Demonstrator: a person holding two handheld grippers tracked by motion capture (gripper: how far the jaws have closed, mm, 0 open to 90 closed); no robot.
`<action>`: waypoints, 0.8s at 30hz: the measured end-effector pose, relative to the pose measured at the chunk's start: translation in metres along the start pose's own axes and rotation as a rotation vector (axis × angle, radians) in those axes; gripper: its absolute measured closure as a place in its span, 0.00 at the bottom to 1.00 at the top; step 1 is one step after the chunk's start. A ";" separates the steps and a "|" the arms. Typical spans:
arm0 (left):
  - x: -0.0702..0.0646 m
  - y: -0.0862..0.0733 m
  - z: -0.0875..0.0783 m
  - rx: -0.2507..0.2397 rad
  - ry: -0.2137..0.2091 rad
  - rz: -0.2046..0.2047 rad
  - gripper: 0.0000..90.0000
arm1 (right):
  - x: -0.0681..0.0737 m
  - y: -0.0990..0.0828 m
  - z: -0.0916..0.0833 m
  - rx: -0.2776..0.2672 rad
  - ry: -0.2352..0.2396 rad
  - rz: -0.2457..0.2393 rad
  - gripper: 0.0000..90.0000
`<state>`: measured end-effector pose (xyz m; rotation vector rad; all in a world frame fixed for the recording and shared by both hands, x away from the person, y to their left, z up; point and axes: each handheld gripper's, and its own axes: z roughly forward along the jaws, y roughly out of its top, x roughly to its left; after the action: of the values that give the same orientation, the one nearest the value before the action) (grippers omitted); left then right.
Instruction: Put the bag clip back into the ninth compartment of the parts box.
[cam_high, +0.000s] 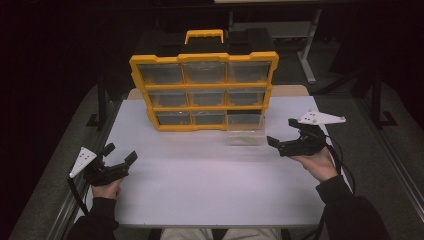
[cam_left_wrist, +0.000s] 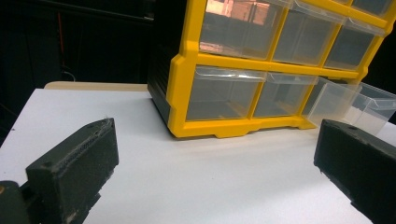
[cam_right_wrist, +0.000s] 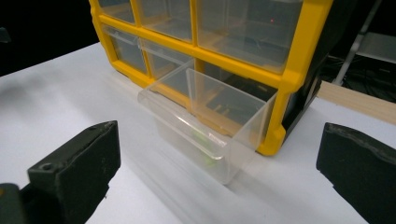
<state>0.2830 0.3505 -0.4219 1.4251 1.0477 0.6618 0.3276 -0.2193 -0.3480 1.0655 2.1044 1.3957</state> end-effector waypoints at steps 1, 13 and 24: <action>0.000 0.000 0.000 -0.001 0.000 0.000 0.00 | 0.000 -0.004 -0.001 -0.004 -0.004 0.002 0.00; 0.000 0.000 0.000 -0.002 0.001 0.001 0.00 | 0.000 -0.028 -0.005 -0.024 -0.017 0.016 0.00; 0.000 0.001 -0.002 -0.008 0.006 -0.009 0.00 | 0.000 -0.057 -0.015 -0.117 -0.083 0.050 0.00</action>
<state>0.2818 0.3514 -0.4210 1.4116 1.0546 0.6636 0.2961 -0.2404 -0.3932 1.1157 1.9251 1.4532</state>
